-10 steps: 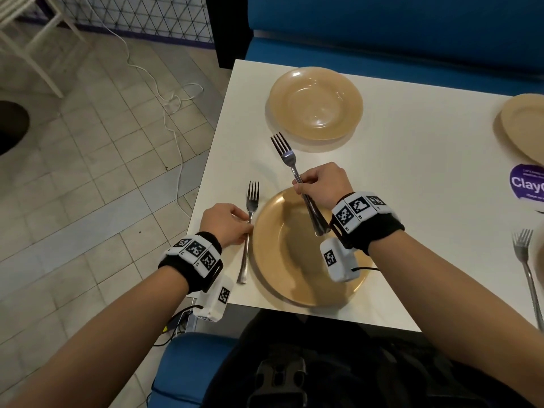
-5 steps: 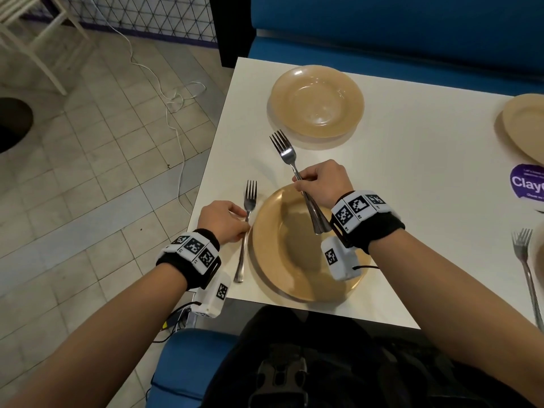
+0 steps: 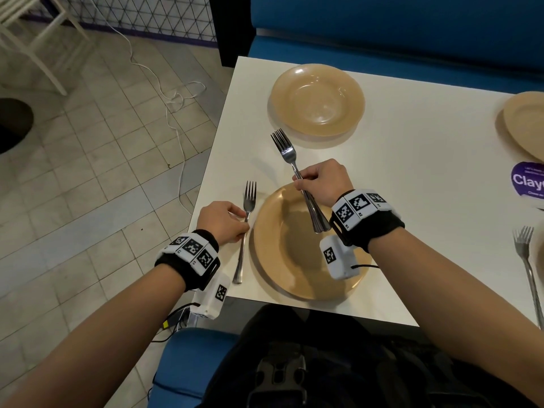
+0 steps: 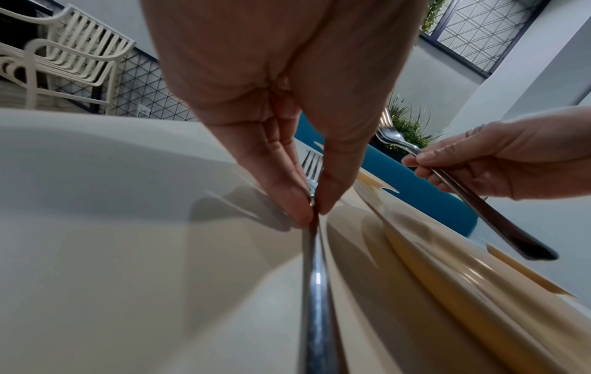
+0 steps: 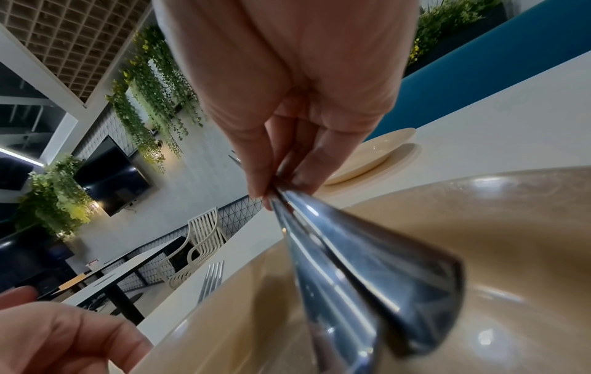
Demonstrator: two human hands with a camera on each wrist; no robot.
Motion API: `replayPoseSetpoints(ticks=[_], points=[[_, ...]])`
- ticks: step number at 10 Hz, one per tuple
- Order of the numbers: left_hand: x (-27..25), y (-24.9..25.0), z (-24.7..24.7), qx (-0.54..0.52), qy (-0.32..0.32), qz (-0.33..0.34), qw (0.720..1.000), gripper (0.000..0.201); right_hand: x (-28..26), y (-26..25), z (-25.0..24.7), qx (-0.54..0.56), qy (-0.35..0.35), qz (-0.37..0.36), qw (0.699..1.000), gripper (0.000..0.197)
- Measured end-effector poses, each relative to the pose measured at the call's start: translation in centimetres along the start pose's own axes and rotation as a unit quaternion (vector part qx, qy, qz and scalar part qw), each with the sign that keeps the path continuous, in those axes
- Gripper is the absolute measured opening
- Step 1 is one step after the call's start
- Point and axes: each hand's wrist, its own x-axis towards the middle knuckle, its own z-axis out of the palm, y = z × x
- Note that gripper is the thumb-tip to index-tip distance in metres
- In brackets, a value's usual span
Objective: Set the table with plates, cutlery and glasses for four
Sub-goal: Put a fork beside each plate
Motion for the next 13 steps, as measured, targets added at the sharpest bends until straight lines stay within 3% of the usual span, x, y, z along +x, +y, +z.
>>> replayPoseSetpoints(ticks=[11, 13], points=[[-0.3, -0.4, 0.5, 0.016, 0.005, 0.015, 1.0, 0.016, -0.6, 0.2, 0.2, -0.013, -0.012, -0.001, 1.0, 0.021], [-0.1, 1.0, -0.5, 0.003, 0.031, 0.037, 0.999, 0.012, -0.3, 0.3, 0.0, -0.007, -0.009, 0.0, 1.0, 0.02]])
